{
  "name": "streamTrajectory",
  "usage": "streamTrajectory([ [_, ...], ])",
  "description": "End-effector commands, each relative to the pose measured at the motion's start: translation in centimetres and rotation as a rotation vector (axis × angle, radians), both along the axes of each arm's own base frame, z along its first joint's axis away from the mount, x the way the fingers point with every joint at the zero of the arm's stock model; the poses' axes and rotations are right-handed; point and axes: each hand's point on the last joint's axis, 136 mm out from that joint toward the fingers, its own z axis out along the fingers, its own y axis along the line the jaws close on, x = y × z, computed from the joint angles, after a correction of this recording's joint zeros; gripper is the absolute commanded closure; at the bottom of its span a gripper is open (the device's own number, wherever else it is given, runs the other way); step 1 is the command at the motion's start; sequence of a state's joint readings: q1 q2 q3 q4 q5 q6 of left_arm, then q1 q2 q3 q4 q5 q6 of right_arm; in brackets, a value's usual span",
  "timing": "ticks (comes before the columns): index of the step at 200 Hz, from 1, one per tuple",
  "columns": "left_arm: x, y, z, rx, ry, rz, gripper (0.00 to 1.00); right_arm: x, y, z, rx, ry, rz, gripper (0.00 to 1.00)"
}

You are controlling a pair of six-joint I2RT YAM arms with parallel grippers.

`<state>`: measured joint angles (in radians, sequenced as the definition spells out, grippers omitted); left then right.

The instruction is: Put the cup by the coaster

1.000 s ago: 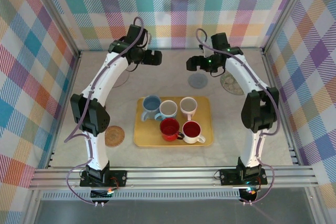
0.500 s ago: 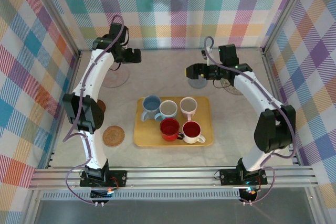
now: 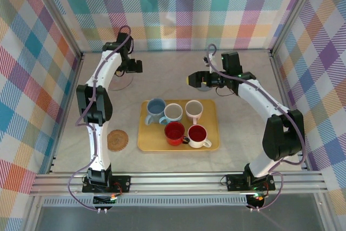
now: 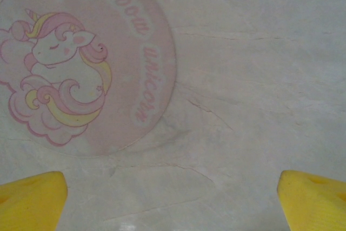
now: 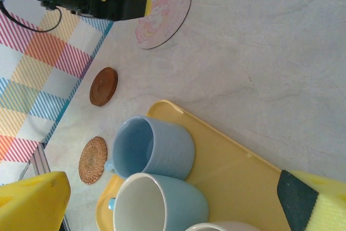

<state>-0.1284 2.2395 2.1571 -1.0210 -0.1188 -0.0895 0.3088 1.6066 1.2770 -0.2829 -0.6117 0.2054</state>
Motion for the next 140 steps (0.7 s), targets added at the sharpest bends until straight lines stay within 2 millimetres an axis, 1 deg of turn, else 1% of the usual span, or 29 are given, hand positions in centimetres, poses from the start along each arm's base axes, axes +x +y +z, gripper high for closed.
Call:
streamTrajectory([
  [1, 0.2, 2.0, -1.5, 0.026, 0.035, 0.044, 0.00, -0.6, 0.0, 1.5, 0.011, -0.056, -0.006, 0.01],
  [40, 0.2, 2.5, -4.4, 0.038, 0.065, 0.056, 0.00, -0.7, -0.3, 0.8, -0.010, -0.044, -0.024, 0.01],
  [55, 0.2, 2.6, -5.2, 0.014, 0.080, 0.066, 0.00, -0.7, -0.4, 0.8, -0.012, -0.037, -0.024, 0.01],
  [103, 0.6, 2.9, -7.3, -0.004, 0.094, 0.095, 0.00, -0.6, -0.1, 1.0, -0.017, -0.022, -0.013, 0.01],
  [140, 1.2, 3.4, -8.7, -0.027, 0.099, 0.112, 0.05, -0.1, -0.1, 1.1, -0.023, -0.022, -0.024, 0.01],
])
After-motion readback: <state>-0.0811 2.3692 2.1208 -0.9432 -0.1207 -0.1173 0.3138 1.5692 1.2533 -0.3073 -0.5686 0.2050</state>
